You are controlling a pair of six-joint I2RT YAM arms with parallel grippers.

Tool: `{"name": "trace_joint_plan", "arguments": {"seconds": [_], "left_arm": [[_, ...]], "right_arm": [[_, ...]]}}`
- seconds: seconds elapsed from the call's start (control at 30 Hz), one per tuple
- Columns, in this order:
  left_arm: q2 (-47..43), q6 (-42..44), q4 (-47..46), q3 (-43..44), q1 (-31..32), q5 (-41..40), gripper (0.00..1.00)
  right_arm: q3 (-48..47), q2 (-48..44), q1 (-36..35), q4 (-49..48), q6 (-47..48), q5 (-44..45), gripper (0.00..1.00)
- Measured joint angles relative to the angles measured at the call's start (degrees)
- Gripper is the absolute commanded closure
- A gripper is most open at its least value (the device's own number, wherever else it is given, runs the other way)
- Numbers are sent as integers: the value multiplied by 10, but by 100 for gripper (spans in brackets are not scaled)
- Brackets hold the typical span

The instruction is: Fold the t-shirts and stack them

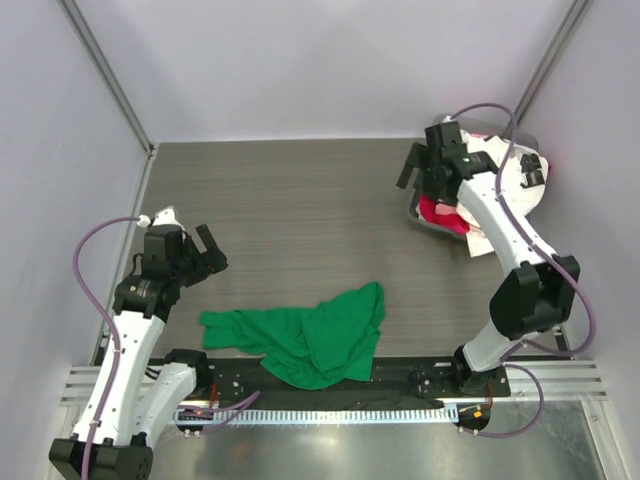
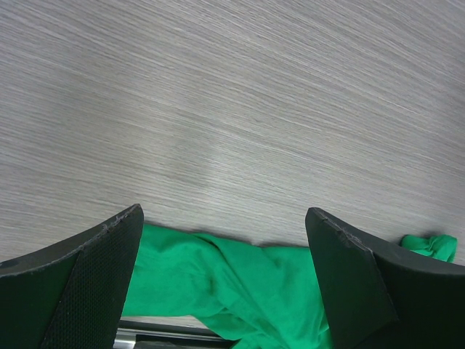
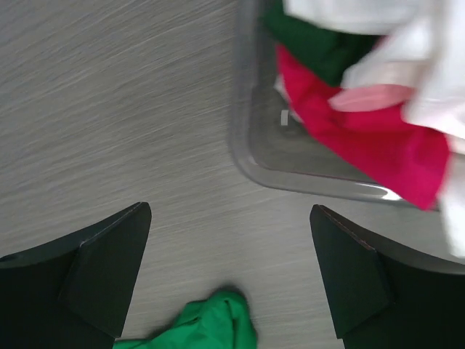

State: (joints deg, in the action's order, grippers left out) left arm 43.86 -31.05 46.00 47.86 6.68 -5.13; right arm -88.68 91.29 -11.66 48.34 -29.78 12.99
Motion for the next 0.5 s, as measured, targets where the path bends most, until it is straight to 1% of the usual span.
{"name": "trace_joint_plan", "arguments": {"seconds": [0.1,0.23,0.33,0.4,0.5], "left_arm": [[-3,0,0,0,6,-6,7],[-12,-1,0,0,21,-17,7],[-14,-3,2,0,35,-29,7],[-17,-5,2,0,46,-37,7],[-26,-7,4,0,59,-50,7]], "right_arm": [[-18,59,-24,-24,-1,-50,5],[-79,199,-44,-46,-1,-89,5],[-108,275,-50,-50,-8,-110,4],[-117,297,-55,-42,-10,-102,3],[-107,294,-49,-30,-21,-71,2]]}}
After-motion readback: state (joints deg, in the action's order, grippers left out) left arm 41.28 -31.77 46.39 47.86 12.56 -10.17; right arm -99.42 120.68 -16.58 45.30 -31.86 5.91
